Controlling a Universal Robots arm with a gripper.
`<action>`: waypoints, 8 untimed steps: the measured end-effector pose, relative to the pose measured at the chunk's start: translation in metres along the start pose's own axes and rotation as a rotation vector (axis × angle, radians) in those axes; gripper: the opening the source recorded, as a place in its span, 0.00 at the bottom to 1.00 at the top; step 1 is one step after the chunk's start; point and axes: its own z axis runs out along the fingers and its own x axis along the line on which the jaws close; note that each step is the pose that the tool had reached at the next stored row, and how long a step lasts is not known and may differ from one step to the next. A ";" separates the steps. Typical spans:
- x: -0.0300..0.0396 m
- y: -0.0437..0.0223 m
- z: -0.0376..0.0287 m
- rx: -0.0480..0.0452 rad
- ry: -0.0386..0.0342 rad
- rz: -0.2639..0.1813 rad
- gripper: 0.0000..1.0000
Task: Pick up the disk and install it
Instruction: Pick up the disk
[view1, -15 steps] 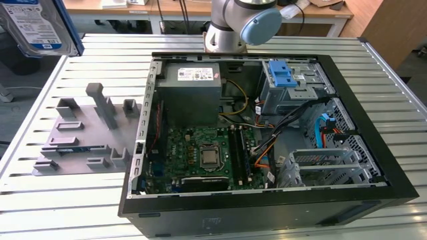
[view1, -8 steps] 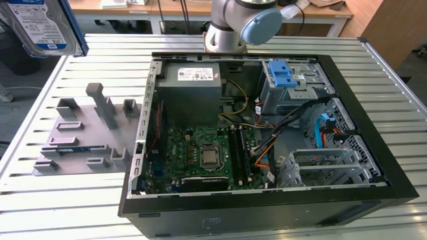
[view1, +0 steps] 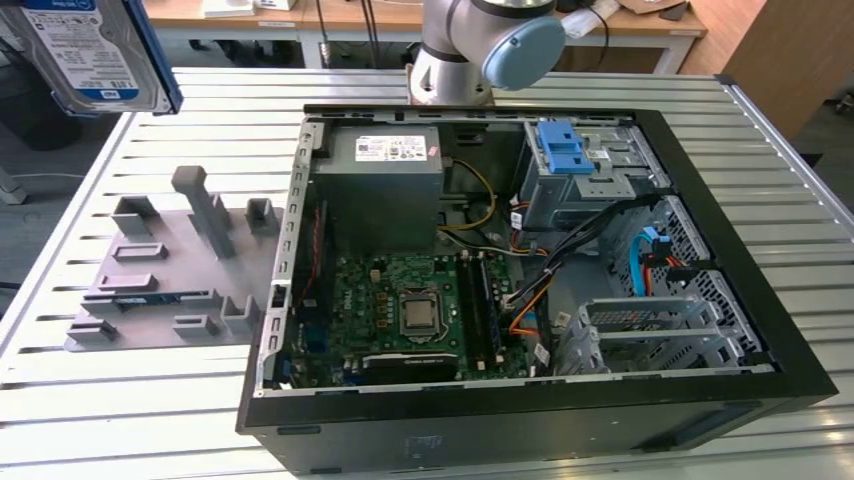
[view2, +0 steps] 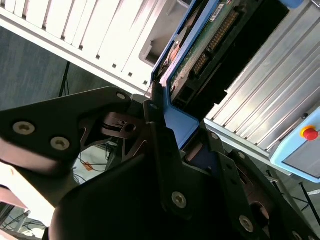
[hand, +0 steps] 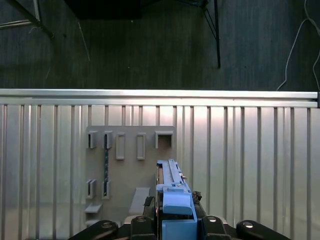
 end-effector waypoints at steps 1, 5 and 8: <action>0.0032 -0.0037 -0.0001 0.0000 0.0000 0.000 0.36; 0.0063 -0.0071 -0.0001 0.0000 0.0000 0.000 0.36; 0.0091 -0.0101 -0.0002 0.0000 0.0000 0.000 0.36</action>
